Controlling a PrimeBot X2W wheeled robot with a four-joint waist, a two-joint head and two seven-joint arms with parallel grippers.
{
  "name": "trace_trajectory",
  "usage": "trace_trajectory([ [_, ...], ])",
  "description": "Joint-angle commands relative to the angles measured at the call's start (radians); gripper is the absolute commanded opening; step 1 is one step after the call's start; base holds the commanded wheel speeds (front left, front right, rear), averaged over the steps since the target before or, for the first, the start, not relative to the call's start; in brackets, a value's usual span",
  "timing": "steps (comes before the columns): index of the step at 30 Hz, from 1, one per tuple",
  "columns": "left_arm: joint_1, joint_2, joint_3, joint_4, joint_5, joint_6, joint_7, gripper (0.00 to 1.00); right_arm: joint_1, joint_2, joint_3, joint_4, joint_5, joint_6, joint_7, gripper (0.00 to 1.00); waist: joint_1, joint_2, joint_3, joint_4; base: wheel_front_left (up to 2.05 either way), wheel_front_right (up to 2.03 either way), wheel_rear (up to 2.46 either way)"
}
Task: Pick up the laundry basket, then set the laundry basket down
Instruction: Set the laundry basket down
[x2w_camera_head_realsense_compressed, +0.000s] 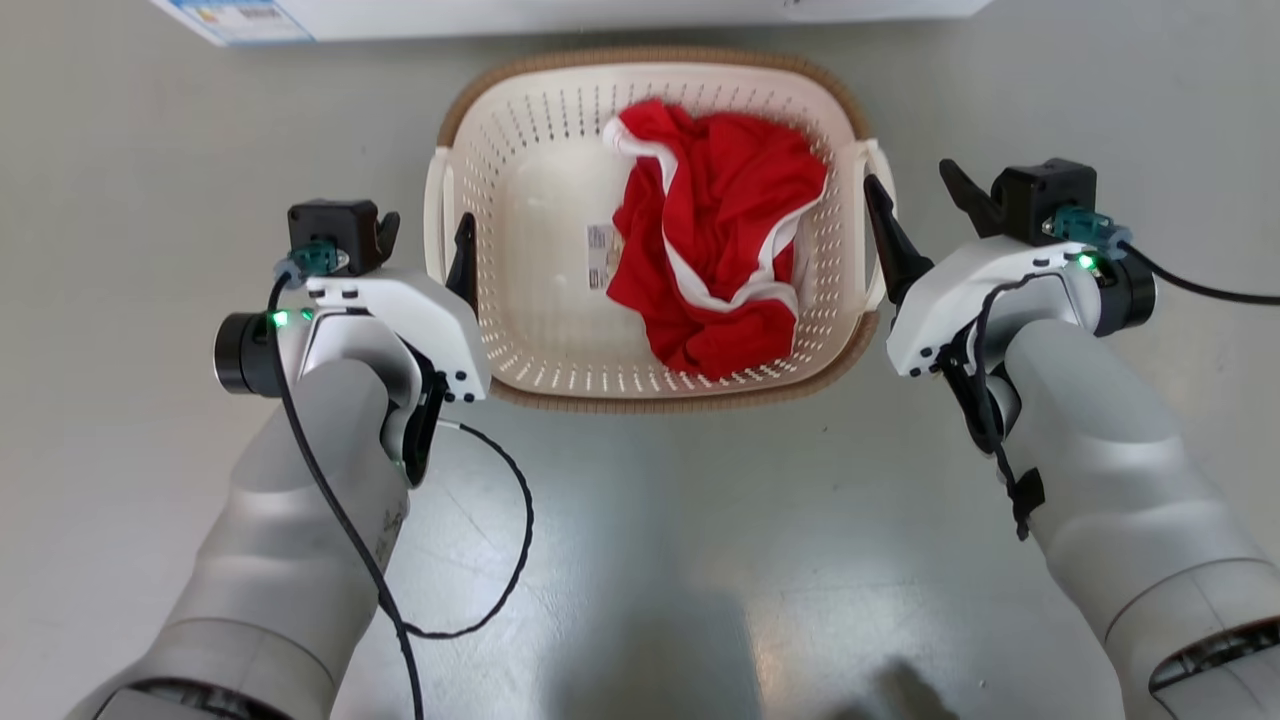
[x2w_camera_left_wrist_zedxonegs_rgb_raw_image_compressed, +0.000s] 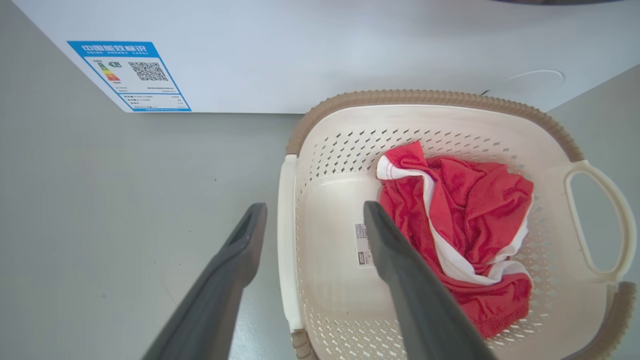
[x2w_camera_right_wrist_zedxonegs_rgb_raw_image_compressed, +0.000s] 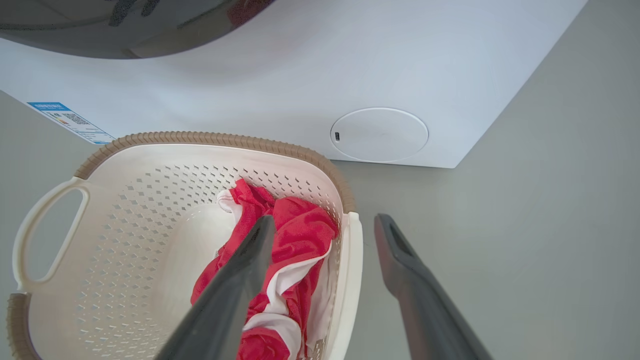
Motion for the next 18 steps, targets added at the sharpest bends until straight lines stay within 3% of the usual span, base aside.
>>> trace_trajectory([
  [1, 0.039, 0.029, 0.028, -0.029, 0.01, 0.008, -0.006, 1.0, 0.053, 0.019, -0.001, -0.027, -0.018, 0.006, -0.014, 1.0, 0.0, 0.0, -0.034, -0.003, 0.0, 0.0, 0.0],
  [18, 0.254, 0.027, 0.172, -0.239, 0.06, 0.007, -0.006, 1.0, 0.218, 0.019, -0.068, -0.184, -0.098, 0.006, -0.014, 1.0, 0.0, 0.0, -0.265, -0.016, 0.0, 0.0, 0.0],
])
